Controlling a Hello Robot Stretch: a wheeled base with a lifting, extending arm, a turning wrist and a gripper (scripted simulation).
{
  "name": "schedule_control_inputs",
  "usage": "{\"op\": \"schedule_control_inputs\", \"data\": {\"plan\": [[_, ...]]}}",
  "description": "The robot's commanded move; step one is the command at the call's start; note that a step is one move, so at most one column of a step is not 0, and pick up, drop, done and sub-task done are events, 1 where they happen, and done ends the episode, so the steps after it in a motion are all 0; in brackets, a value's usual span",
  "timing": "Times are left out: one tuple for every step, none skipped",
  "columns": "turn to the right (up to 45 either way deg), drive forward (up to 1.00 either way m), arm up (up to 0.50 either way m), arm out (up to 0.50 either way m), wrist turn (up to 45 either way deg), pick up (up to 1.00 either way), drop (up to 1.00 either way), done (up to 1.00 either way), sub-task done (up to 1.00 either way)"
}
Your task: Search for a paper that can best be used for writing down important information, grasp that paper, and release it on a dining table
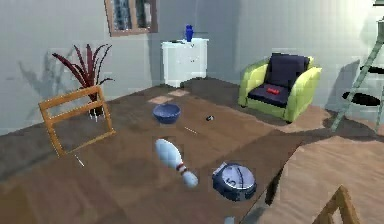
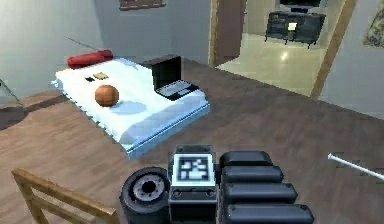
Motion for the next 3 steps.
{"op": "schedule_control_inputs", "data": {"plan": [[-45.0, 0.0, 0.0, 0.0, 0.0, 0.0, 0.0, 0.0, 0.0], [-45.0, 0.0, 0.0, 0.0, 0.0, 0.0, 0.0, 0.0, 0.0], [-9.0, 0.0, 0.0, 0.0, 0.0, 0.0, 0.0, 0.0, 0.0]]}}
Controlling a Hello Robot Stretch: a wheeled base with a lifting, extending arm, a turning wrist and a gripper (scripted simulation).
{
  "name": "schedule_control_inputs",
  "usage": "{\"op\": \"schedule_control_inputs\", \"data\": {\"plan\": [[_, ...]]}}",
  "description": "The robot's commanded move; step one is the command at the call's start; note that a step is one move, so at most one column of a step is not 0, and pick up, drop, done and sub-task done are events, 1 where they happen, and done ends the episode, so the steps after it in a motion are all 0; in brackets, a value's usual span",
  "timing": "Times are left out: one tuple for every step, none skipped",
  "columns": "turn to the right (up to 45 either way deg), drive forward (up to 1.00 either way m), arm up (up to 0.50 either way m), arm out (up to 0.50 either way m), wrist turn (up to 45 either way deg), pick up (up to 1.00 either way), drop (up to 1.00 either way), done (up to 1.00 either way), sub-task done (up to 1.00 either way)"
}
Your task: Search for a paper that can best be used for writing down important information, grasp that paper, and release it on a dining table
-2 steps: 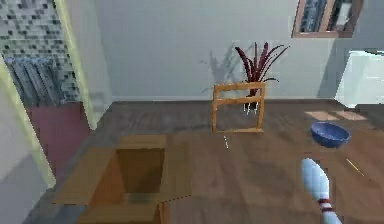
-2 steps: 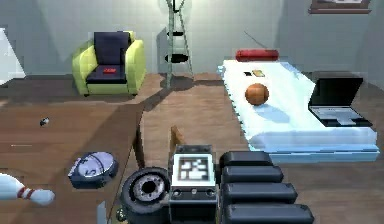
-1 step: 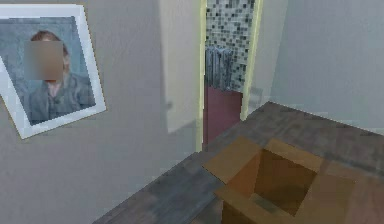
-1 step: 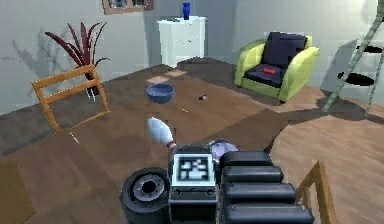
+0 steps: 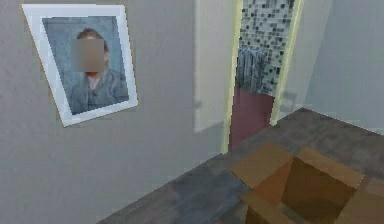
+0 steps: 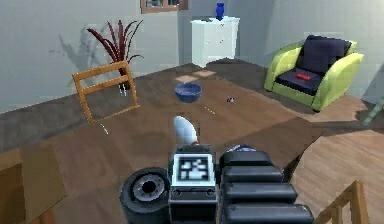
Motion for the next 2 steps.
{"op": "schedule_control_inputs", "data": {"plan": [[-3.0, 0.0, 0.0, 0.0, 0.0, 0.0, 0.0, 0.0, 0.0], [0.0, 0.0, 0.0, 0.48, 0.0, 0.0, 0.0, 0.0, 0.0]]}}
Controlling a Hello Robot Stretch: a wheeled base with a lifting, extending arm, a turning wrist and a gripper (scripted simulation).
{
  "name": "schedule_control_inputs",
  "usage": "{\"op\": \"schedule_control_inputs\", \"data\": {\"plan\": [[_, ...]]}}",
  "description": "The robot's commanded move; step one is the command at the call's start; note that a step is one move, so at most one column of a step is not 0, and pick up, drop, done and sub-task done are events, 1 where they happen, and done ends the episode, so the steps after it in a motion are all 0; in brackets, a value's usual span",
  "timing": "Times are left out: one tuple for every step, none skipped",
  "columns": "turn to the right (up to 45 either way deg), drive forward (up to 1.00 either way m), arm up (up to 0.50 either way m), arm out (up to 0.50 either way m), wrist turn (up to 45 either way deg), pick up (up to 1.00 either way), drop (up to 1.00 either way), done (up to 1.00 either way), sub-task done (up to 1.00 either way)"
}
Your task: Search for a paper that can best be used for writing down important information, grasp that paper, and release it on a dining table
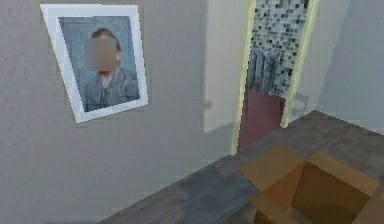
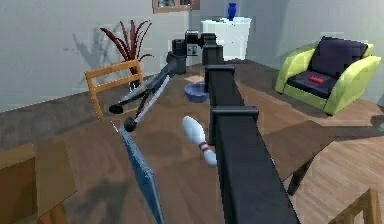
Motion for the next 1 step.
{"op": "schedule_control_inputs", "data": {"plan": [[0.0, 0.0, 0.0, 0.0, 45.0, 0.0, 0.0, 0.0, 0.0]]}}
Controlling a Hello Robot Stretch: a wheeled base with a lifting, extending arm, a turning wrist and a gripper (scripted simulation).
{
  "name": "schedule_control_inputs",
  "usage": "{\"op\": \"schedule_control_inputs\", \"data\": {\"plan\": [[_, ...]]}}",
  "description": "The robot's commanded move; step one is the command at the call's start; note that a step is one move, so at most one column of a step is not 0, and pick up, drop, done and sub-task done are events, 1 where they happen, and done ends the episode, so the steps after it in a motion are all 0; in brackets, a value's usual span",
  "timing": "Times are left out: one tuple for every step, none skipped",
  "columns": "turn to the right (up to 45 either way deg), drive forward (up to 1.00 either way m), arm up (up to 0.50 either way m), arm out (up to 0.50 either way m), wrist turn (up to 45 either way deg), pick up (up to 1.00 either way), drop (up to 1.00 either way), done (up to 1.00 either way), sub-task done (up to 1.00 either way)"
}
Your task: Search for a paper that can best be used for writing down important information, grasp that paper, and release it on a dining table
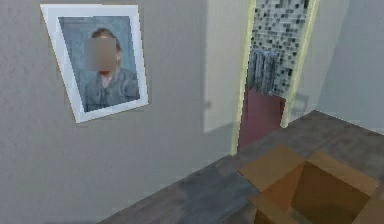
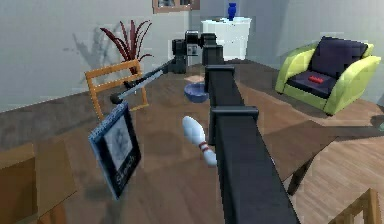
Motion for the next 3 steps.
{"op": "schedule_control_inputs", "data": {"plan": [[0.0, 0.0, 0.0, 0.0, 45.0, 0.0, 0.0, 0.0, 0.0], [0.0, 0.0, 0.0, 0.0, 39.0, 0.0, 0.0, 0.0, 0.0], [0.0, 0.0, -0.14, 0.0, 0.0, 0.0, 0.0, 0.0, 0.0]]}}
